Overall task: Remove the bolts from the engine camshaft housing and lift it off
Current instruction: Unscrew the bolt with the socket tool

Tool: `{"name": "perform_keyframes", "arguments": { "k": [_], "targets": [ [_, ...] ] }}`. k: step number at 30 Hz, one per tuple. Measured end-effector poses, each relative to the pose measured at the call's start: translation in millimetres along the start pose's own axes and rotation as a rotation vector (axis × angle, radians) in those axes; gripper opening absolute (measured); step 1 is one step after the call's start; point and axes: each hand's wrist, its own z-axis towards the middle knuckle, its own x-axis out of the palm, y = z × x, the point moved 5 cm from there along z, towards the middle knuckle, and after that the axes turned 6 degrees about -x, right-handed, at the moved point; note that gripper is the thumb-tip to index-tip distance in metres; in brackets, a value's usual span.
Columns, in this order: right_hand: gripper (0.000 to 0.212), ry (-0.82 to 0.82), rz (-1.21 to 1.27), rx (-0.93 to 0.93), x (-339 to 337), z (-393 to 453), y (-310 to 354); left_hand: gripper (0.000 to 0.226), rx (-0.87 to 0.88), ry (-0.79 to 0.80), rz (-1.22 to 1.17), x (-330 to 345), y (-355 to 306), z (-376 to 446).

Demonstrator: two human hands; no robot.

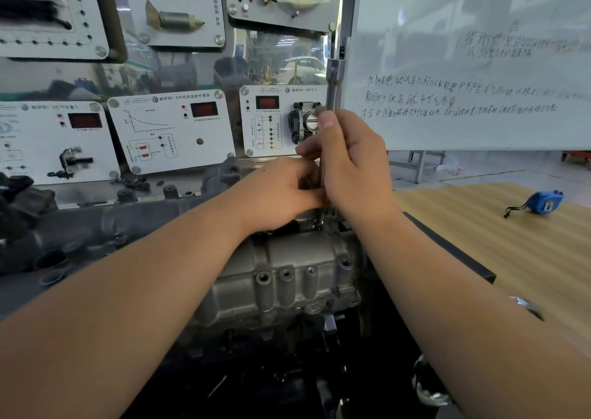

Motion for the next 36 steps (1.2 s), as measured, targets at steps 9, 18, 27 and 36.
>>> {"name": "perform_keyframes", "arguments": {
  "k": [9,18,27,36],
  "targets": [
    [0.032,-0.037,-0.06,0.029,-4.8,0.1,-3.2,0.006,0.005,0.017,-0.076,2.4,2.2,-1.2],
    [0.002,-0.061,-0.009,0.017,-5.3,0.8,-3.0,0.019,0.006,-0.018,0.004,0.6,-1.7,1.4],
    [0.011,-0.023,0.023,0.012,-0.8,1.4,-1.6,0.008,-0.005,-0.004,-0.039,0.2,-1.3,0.2],
    [0.025,-0.02,-0.069,0.01,-2.9,1.2,-1.1,0.003,-0.013,0.012,-0.073,2.1,1.3,-0.4]
  ]
}}
